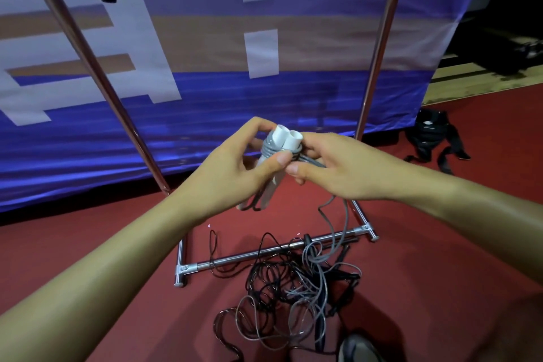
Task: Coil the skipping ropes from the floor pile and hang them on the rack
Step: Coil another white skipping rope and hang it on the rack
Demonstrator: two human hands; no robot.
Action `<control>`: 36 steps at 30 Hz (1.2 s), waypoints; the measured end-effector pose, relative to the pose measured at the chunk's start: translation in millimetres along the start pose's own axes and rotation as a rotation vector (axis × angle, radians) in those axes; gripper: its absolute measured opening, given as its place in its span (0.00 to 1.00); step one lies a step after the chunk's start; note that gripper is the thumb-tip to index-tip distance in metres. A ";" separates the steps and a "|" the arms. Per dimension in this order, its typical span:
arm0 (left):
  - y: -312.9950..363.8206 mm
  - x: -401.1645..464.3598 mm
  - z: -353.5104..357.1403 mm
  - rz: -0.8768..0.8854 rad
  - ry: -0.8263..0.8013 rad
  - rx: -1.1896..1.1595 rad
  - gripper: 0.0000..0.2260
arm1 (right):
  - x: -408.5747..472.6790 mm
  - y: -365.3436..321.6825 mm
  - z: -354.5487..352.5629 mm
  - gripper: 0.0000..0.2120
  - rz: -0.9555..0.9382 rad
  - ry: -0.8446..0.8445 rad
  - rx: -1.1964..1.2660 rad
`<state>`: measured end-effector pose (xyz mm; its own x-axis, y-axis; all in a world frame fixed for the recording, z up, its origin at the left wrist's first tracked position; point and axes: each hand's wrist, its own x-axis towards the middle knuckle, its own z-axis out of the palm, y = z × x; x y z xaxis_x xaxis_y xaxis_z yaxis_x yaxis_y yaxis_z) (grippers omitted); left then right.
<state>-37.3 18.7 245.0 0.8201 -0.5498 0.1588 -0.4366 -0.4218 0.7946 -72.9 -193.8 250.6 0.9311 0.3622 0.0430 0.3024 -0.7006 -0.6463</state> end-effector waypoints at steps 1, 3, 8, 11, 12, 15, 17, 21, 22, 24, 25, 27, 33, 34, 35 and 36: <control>-2.0 1.0 -2.7 0.021 0.011 0.064 0.13 | -0.3 -1.5 -1.4 0.05 -0.010 -0.010 -0.033; -2.6 1.1 -7.6 0.066 0.005 0.199 0.14 | -0.6 -4.8 -4.3 0.05 -0.019 -0.038 -0.118; 4.7 -1.3 -11.3 0.202 -0.043 0.475 0.19 | -0.2 -11.2 -6.9 0.04 -0.028 -0.080 -0.315; 7.9 -2.0 -13.3 0.251 -0.080 0.512 0.20 | -1.3 -16.4 -9.3 0.05 -0.014 -0.040 -0.293; 9.1 -2.8 -13.6 0.247 -0.073 0.525 0.21 | -1.4 -18.2 -9.1 0.05 0.001 -0.023 -0.268; 12.2 -4.9 -12.3 0.148 -0.019 0.540 0.18 | -1.5 -23.3 -7.6 0.04 0.073 0.054 -0.087; 12.6 -4.8 -9.7 0.100 0.021 0.525 0.16 | -1.7 -27.0 -7.6 0.08 0.111 0.099 0.018; 13.2 -4.0 -7.8 0.016 0.059 0.484 0.19 | -4.7 -34.5 -6.5 0.15 0.146 0.149 0.026; 14.0 -3.8 -8.0 -0.018 0.067 0.472 0.20 | -5.4 -35.7 -5.2 0.16 0.150 0.145 0.035; 14.9 -2.6 -8.4 -0.071 0.049 0.442 0.20 | -7.2 -39.4 -2.3 0.15 0.151 0.114 0.023; 15.0 -1.9 -8.1 -0.079 0.014 0.427 0.18 | -7.7 -40.6 -1.1 0.16 0.148 0.095 0.001; 15.9 -1.1 -7.2 -0.069 -0.087 0.361 0.14 | -8.4 -42.1 -0.5 0.17 0.154 0.075 -0.032; 11.0 1.0 -9.7 -0.039 -0.099 0.165 0.18 | -4.9 -37.2 -4.0 0.17 0.163 0.177 0.053; 9.9 1.4 -8.1 -0.037 -0.061 0.137 0.18 | -4.8 -36.3 -4.6 0.15 0.146 0.188 0.083; 10.1 1.7 -5.3 -0.034 -0.011 0.124 0.18 | -4.6 -35.8 -5.6 0.14 0.124 0.198 0.113; 10.6 2.2 -2.1 -0.032 0.043 0.119 0.18 | -4.3 -36.1 -7.0 0.14 0.106 0.211 0.138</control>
<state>-39.4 14.5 254.9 0.8483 -0.5043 0.1614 -0.4488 -0.5229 0.7247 -86.4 -174.4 279.1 0.9823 0.1452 0.1186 0.1844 -0.6324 -0.7524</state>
